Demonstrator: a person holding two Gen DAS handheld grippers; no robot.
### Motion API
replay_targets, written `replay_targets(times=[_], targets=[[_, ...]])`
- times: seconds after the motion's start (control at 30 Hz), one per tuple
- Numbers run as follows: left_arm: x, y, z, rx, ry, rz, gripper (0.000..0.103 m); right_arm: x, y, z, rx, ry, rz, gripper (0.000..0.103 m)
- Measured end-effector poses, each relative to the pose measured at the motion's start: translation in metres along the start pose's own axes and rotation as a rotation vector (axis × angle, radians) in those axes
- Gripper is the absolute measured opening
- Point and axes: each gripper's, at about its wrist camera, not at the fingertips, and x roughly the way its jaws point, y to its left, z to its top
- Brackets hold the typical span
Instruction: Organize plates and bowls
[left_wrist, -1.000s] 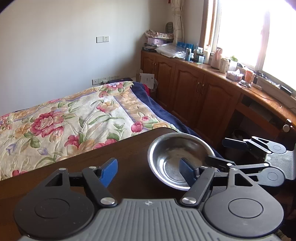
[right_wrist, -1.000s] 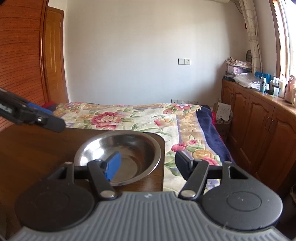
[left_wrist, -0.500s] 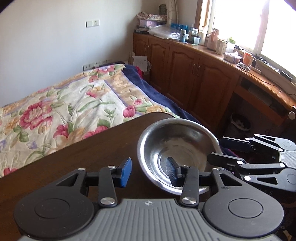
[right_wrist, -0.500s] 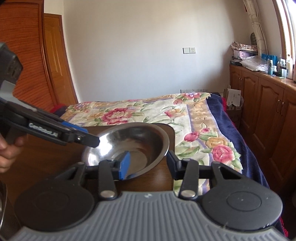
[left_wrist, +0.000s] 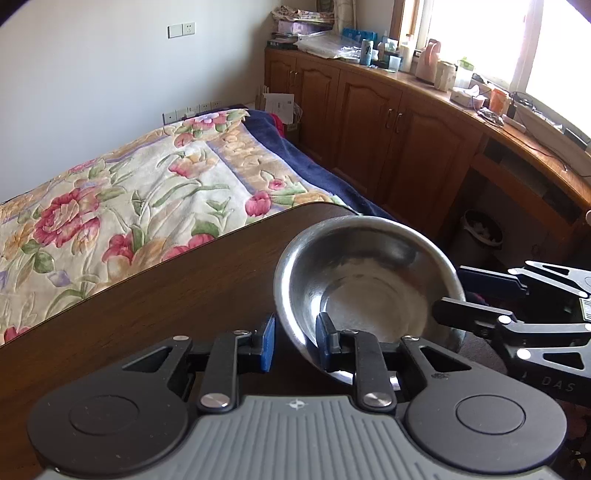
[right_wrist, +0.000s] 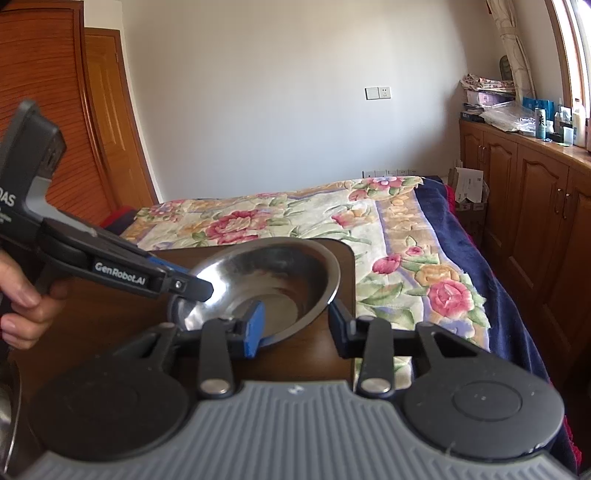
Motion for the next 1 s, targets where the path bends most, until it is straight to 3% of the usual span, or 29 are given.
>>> replay_targets(times=[0.17, 0.43, 1.0], targets=[[0.001, 0.003, -0.001, -0.008, 0.007, -0.006, 0.023, 0.002, -0.001, -0.001, 0.013, 0.013, 0.007, 0.038], [-0.003, 0.001, -0.002, -0.006, 0.002, -0.003, 0.021, 0.007, -0.006, 0.001, 0.041, 0.027, 0.011, 0.026], [-0.042, -0.001, -0.003, 0.001, -0.064, -0.006, 0.021, -0.012, 0.006, 0.009, 0.024, -0.021, 0.016, 0.024]])
